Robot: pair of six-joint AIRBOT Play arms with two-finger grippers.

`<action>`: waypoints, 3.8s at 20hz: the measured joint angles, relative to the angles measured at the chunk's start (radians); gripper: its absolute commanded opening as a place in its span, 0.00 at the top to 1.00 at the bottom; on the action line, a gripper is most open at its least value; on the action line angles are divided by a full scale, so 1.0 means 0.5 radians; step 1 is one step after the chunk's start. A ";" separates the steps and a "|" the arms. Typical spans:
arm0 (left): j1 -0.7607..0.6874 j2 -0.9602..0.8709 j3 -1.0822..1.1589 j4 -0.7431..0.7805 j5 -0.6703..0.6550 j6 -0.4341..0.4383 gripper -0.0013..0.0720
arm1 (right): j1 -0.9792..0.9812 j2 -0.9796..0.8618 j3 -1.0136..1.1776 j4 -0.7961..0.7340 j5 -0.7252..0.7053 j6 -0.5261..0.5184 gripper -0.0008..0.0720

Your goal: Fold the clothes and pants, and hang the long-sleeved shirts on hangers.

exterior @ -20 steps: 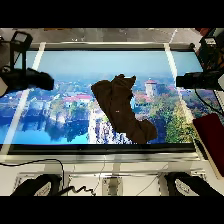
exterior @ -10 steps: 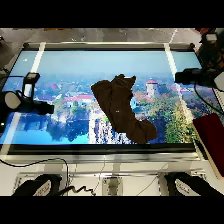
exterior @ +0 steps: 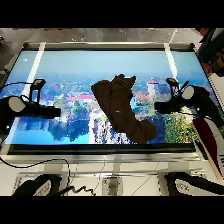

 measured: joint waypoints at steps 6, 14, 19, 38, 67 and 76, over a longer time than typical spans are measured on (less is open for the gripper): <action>0.001 0.000 -0.005 -0.072 0.004 0.005 0.96 | 0.129 -0.231 -0.050 0.774 -0.079 -0.245 0.33; 0.001 0.000 -0.005 -0.101 0.005 0.005 0.96 | 0.269 -0.435 -0.044 0.785 -0.149 -0.285 0.38; 0.001 0.000 -0.005 -0.105 0.005 0.005 0.96 | 0.263 -0.450 -0.040 0.671 -0.137 -0.246 0.39; 0.001 0.000 -0.005 -0.227 0.164 0.004 0.01 | 0.610 -0.272 0.201 0.565 -0.185 -0.235 0.97; -0.696 -1.486 0.575 -1.343 1.064 0.005 0.46 | 0.620 1.406 -0.526 -0.982 0.073 0.794 0.97; -0.616 -1.373 0.791 -1.279 0.972 -0.002 0.97 | 0.620 1.412 -0.474 -0.980 -0.074 0.803 0.97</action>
